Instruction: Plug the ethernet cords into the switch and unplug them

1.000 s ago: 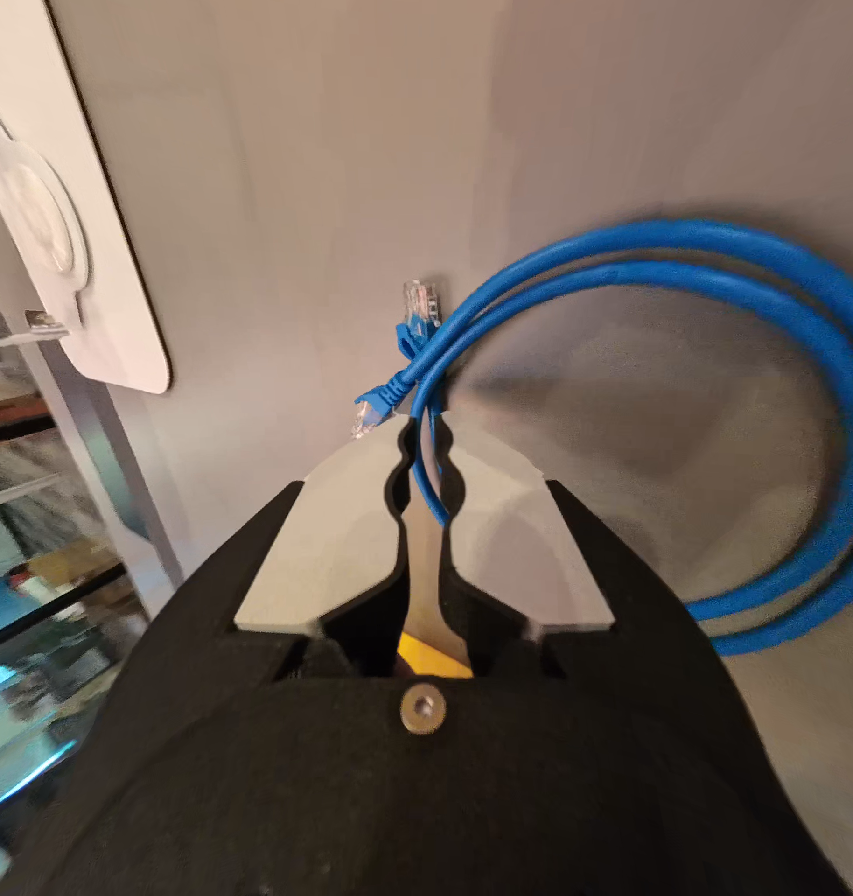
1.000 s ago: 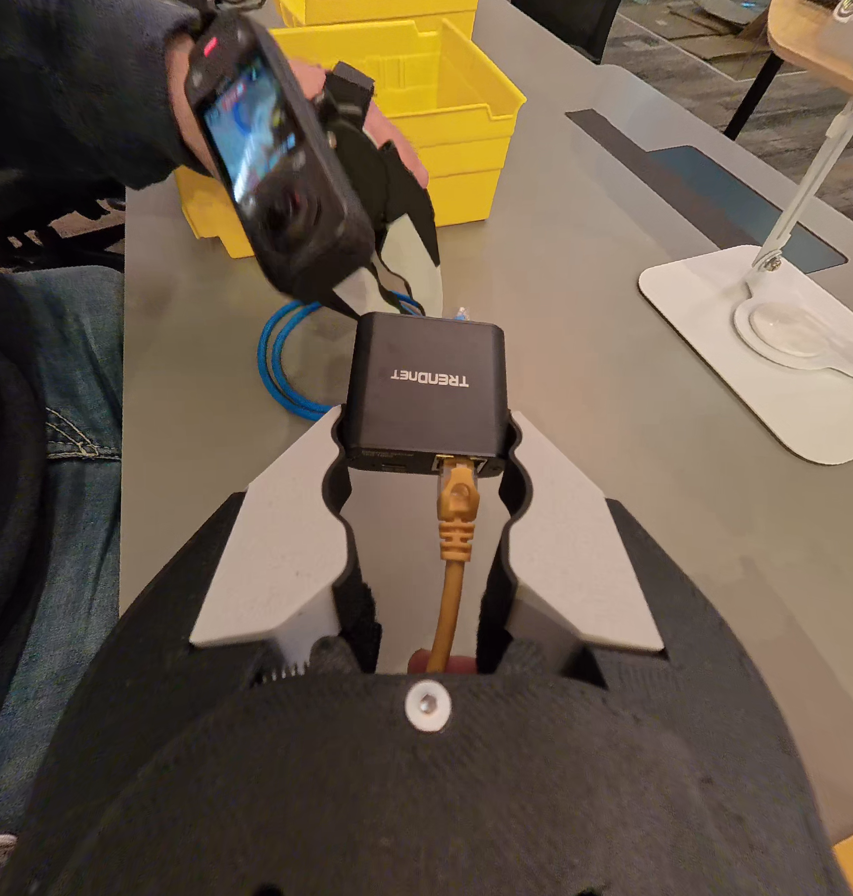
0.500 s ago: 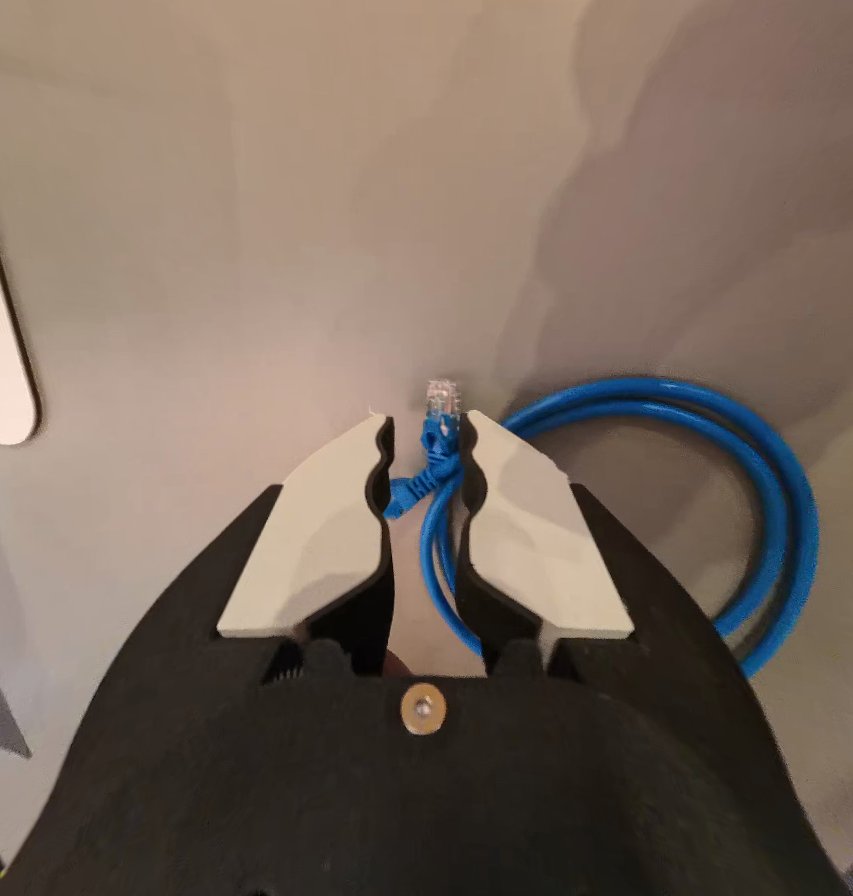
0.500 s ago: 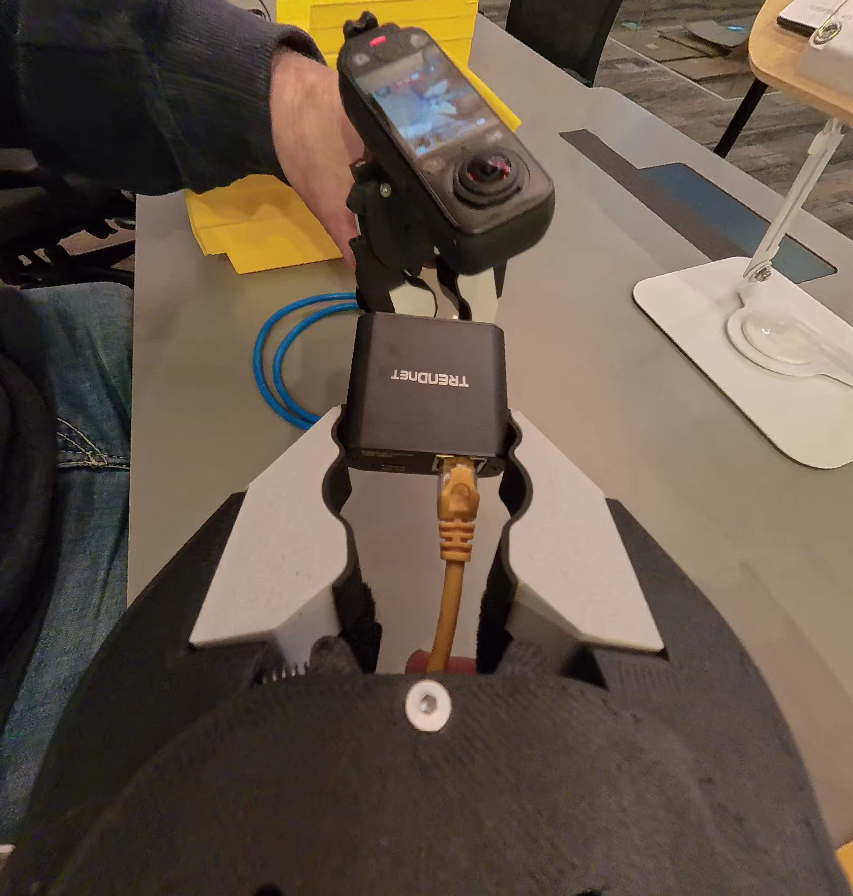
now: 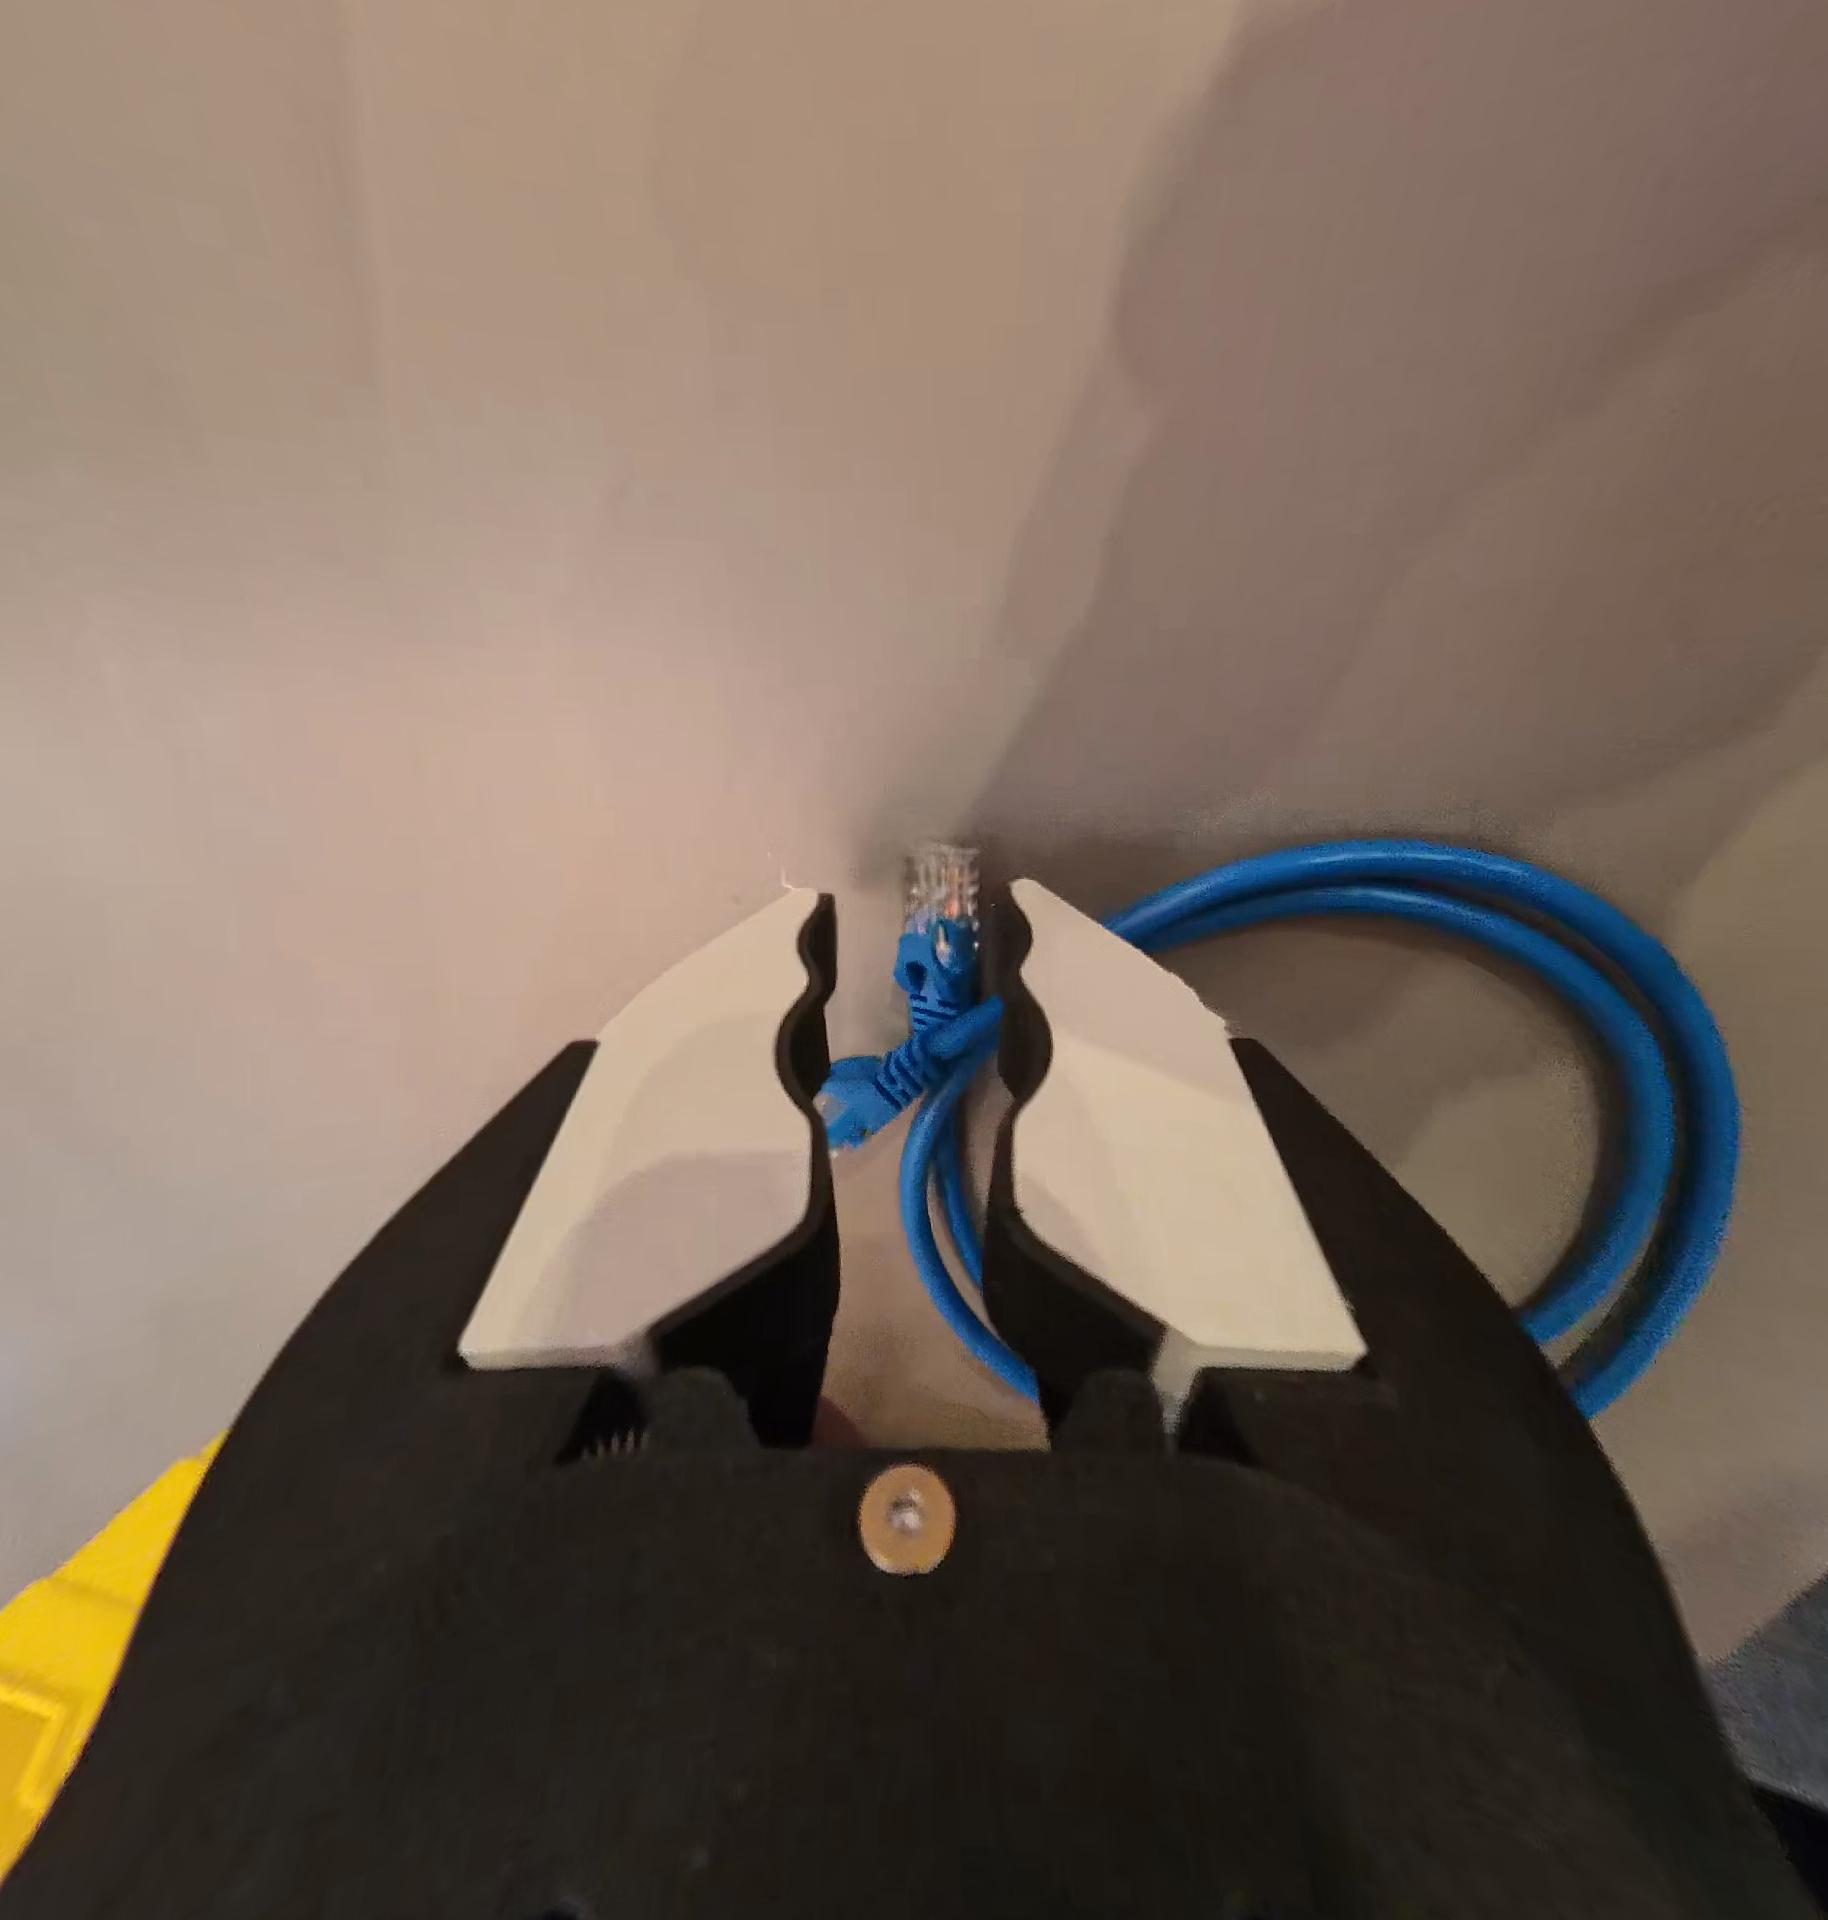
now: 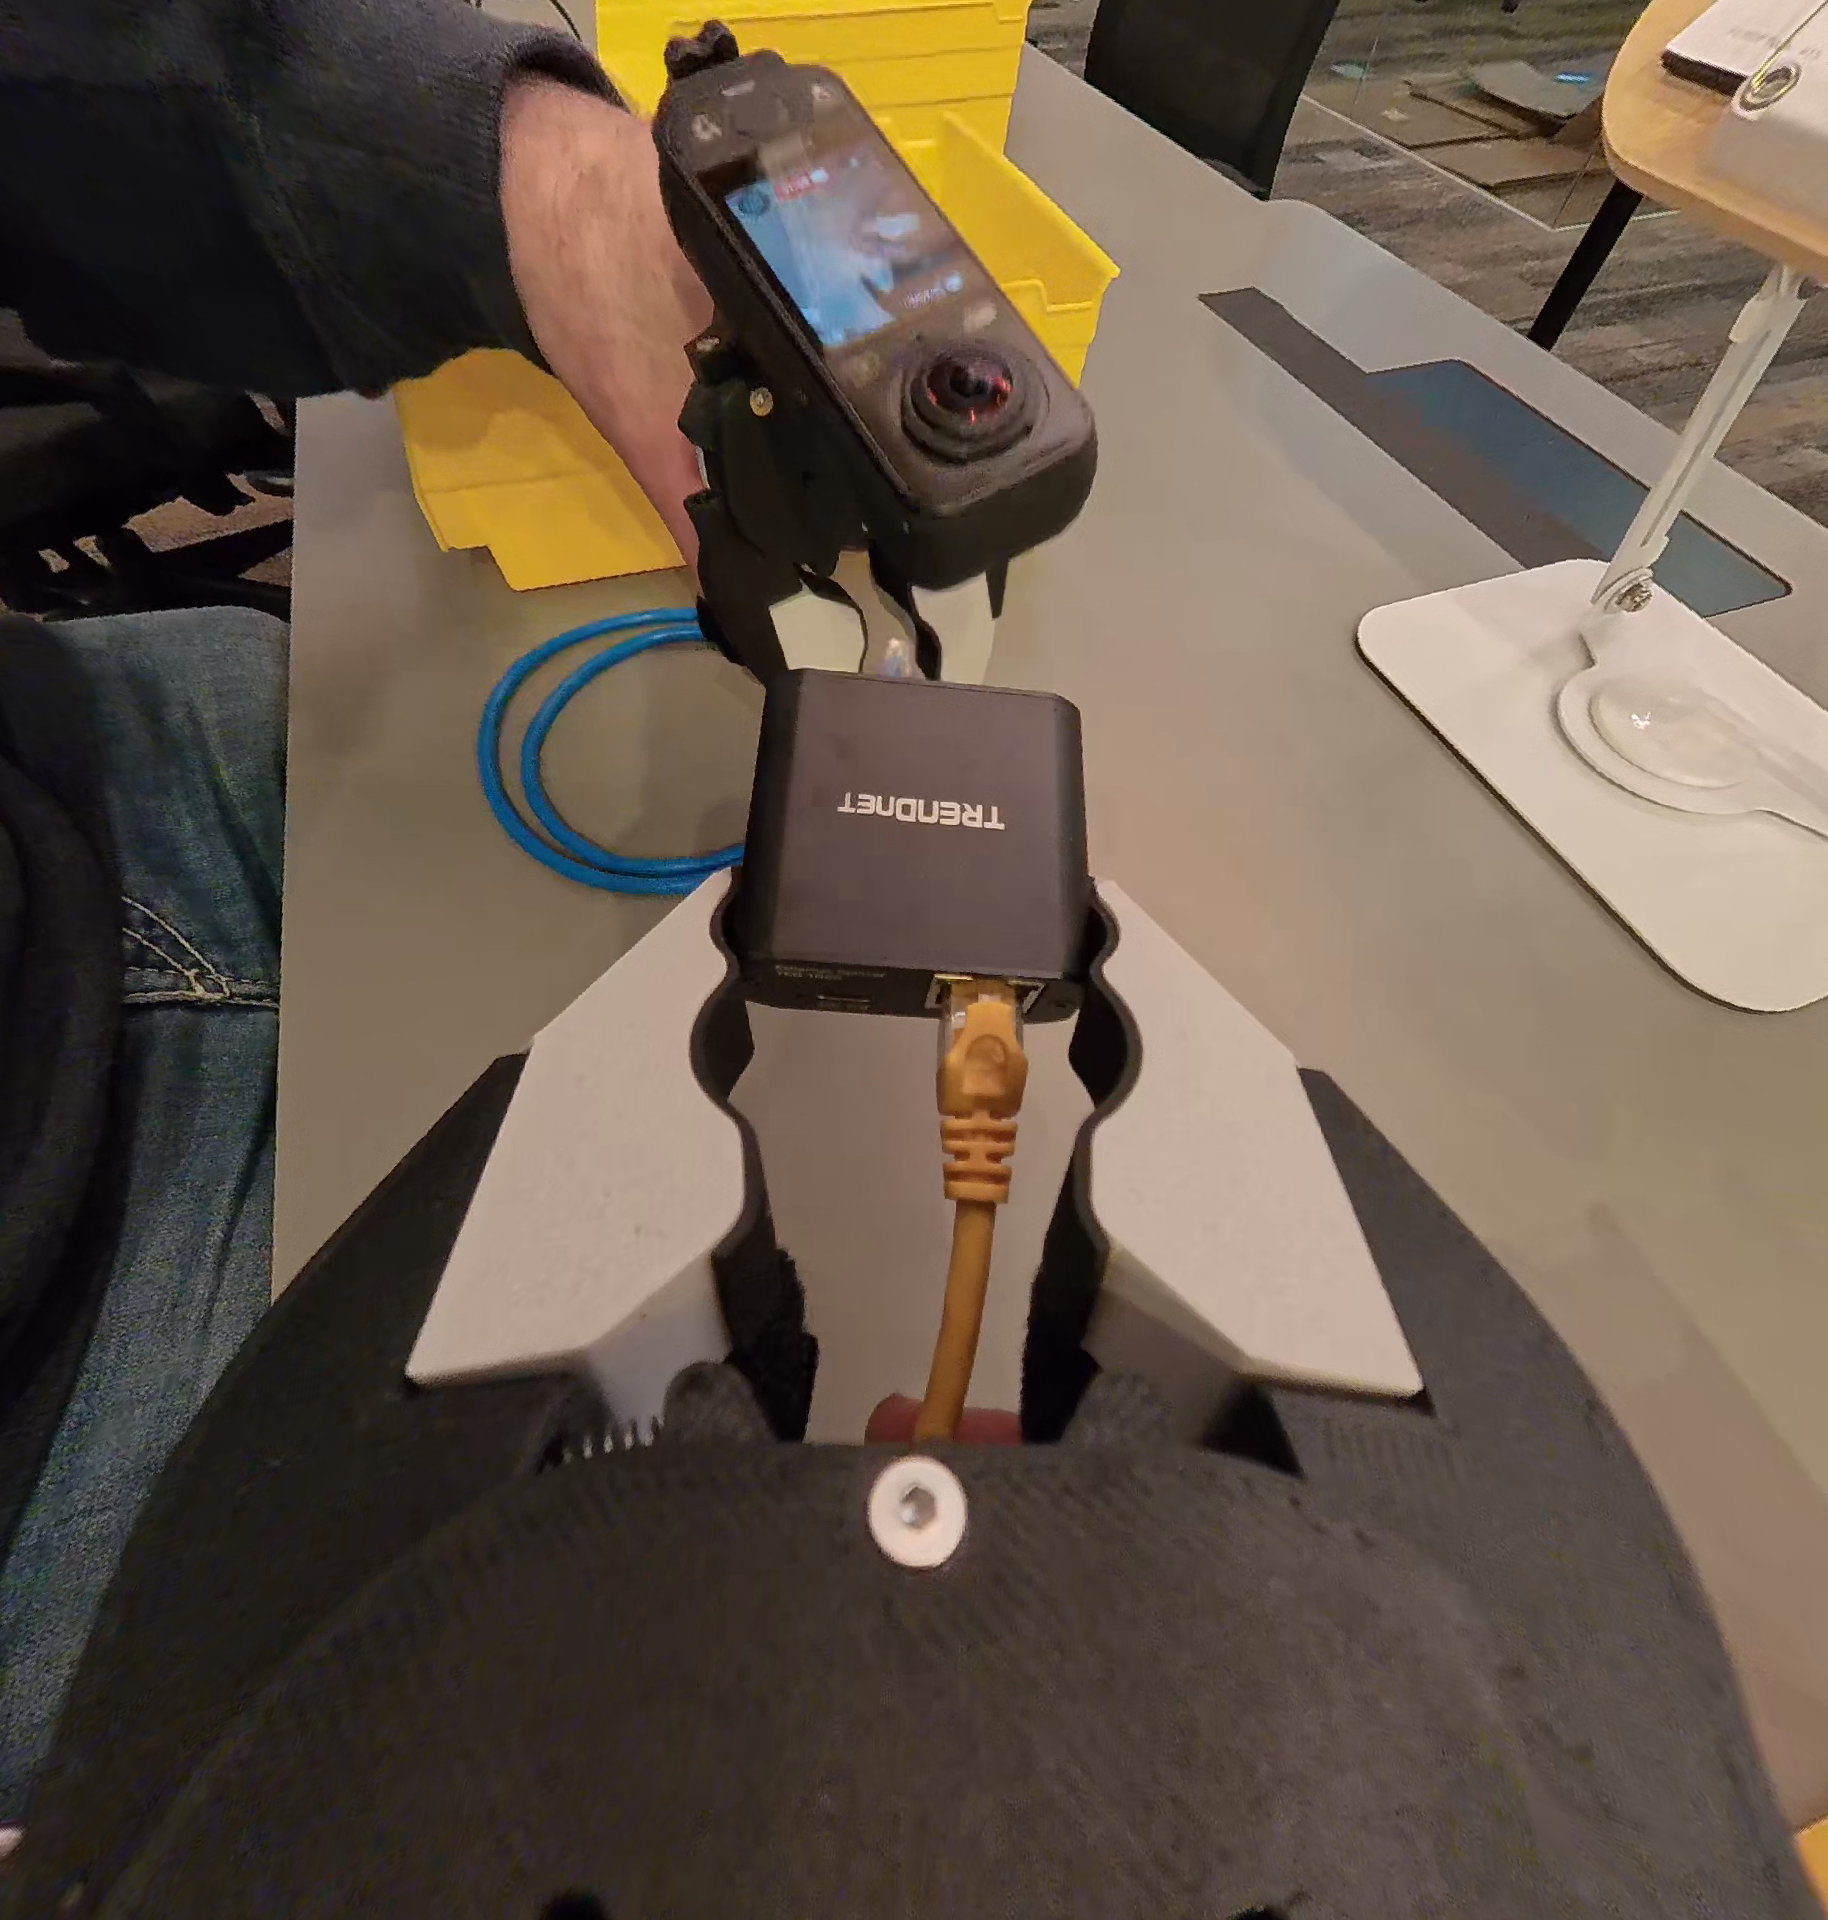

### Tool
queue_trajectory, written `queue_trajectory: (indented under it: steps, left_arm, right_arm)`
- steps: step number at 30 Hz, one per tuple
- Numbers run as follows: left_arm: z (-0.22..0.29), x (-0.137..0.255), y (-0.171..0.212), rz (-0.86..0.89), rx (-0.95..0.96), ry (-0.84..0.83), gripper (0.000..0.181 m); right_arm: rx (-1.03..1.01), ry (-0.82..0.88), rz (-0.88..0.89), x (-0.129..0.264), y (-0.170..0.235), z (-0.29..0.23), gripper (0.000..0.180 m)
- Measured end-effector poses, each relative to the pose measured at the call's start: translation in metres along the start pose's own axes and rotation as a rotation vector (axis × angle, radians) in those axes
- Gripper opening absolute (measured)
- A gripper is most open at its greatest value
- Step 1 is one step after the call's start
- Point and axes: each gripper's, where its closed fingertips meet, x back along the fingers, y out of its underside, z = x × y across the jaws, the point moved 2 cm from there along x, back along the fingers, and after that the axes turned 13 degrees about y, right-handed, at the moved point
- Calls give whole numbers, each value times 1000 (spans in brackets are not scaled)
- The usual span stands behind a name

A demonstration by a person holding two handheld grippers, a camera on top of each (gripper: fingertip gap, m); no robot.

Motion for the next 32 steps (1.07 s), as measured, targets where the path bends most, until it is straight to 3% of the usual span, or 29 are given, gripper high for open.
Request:
queue_trajectory:
  steps: [4,11,14,18,21,23,24,29,32]
  left_arm:
    - [8,-4,8,-29,15,71,17]
    - [7,-1,0,3,-49,9,13]
    - [16,3,-24,6,-269,-70,13]
    - [63,-4,-43,-26,-654,-51,13]
    - [92,0,-45,-13,-770,-79,16]
    - [100,3,-38,-8,-681,-72,42]
    - [105,6,-34,21,-605,-56,47]
    - [97,28,-18,178,-70,-94,50]
    - [91,20,-24,320,190,-79,49]
  right_arm:
    - [9,-2,-1,-1,-2,-2,60]
    - [5,3,3,1,-1,-1,60]
    - [-1,7,2,1,0,1,60]
    - [-23,25,-3,4,1,6,60]
    - [-24,33,-6,6,1,7,60]
    - [-23,30,-5,5,2,6,60]
    - [-22,29,-5,5,2,6,60]
    - [-21,25,0,3,1,5,60]
    - [-23,16,6,1,-1,3,60]
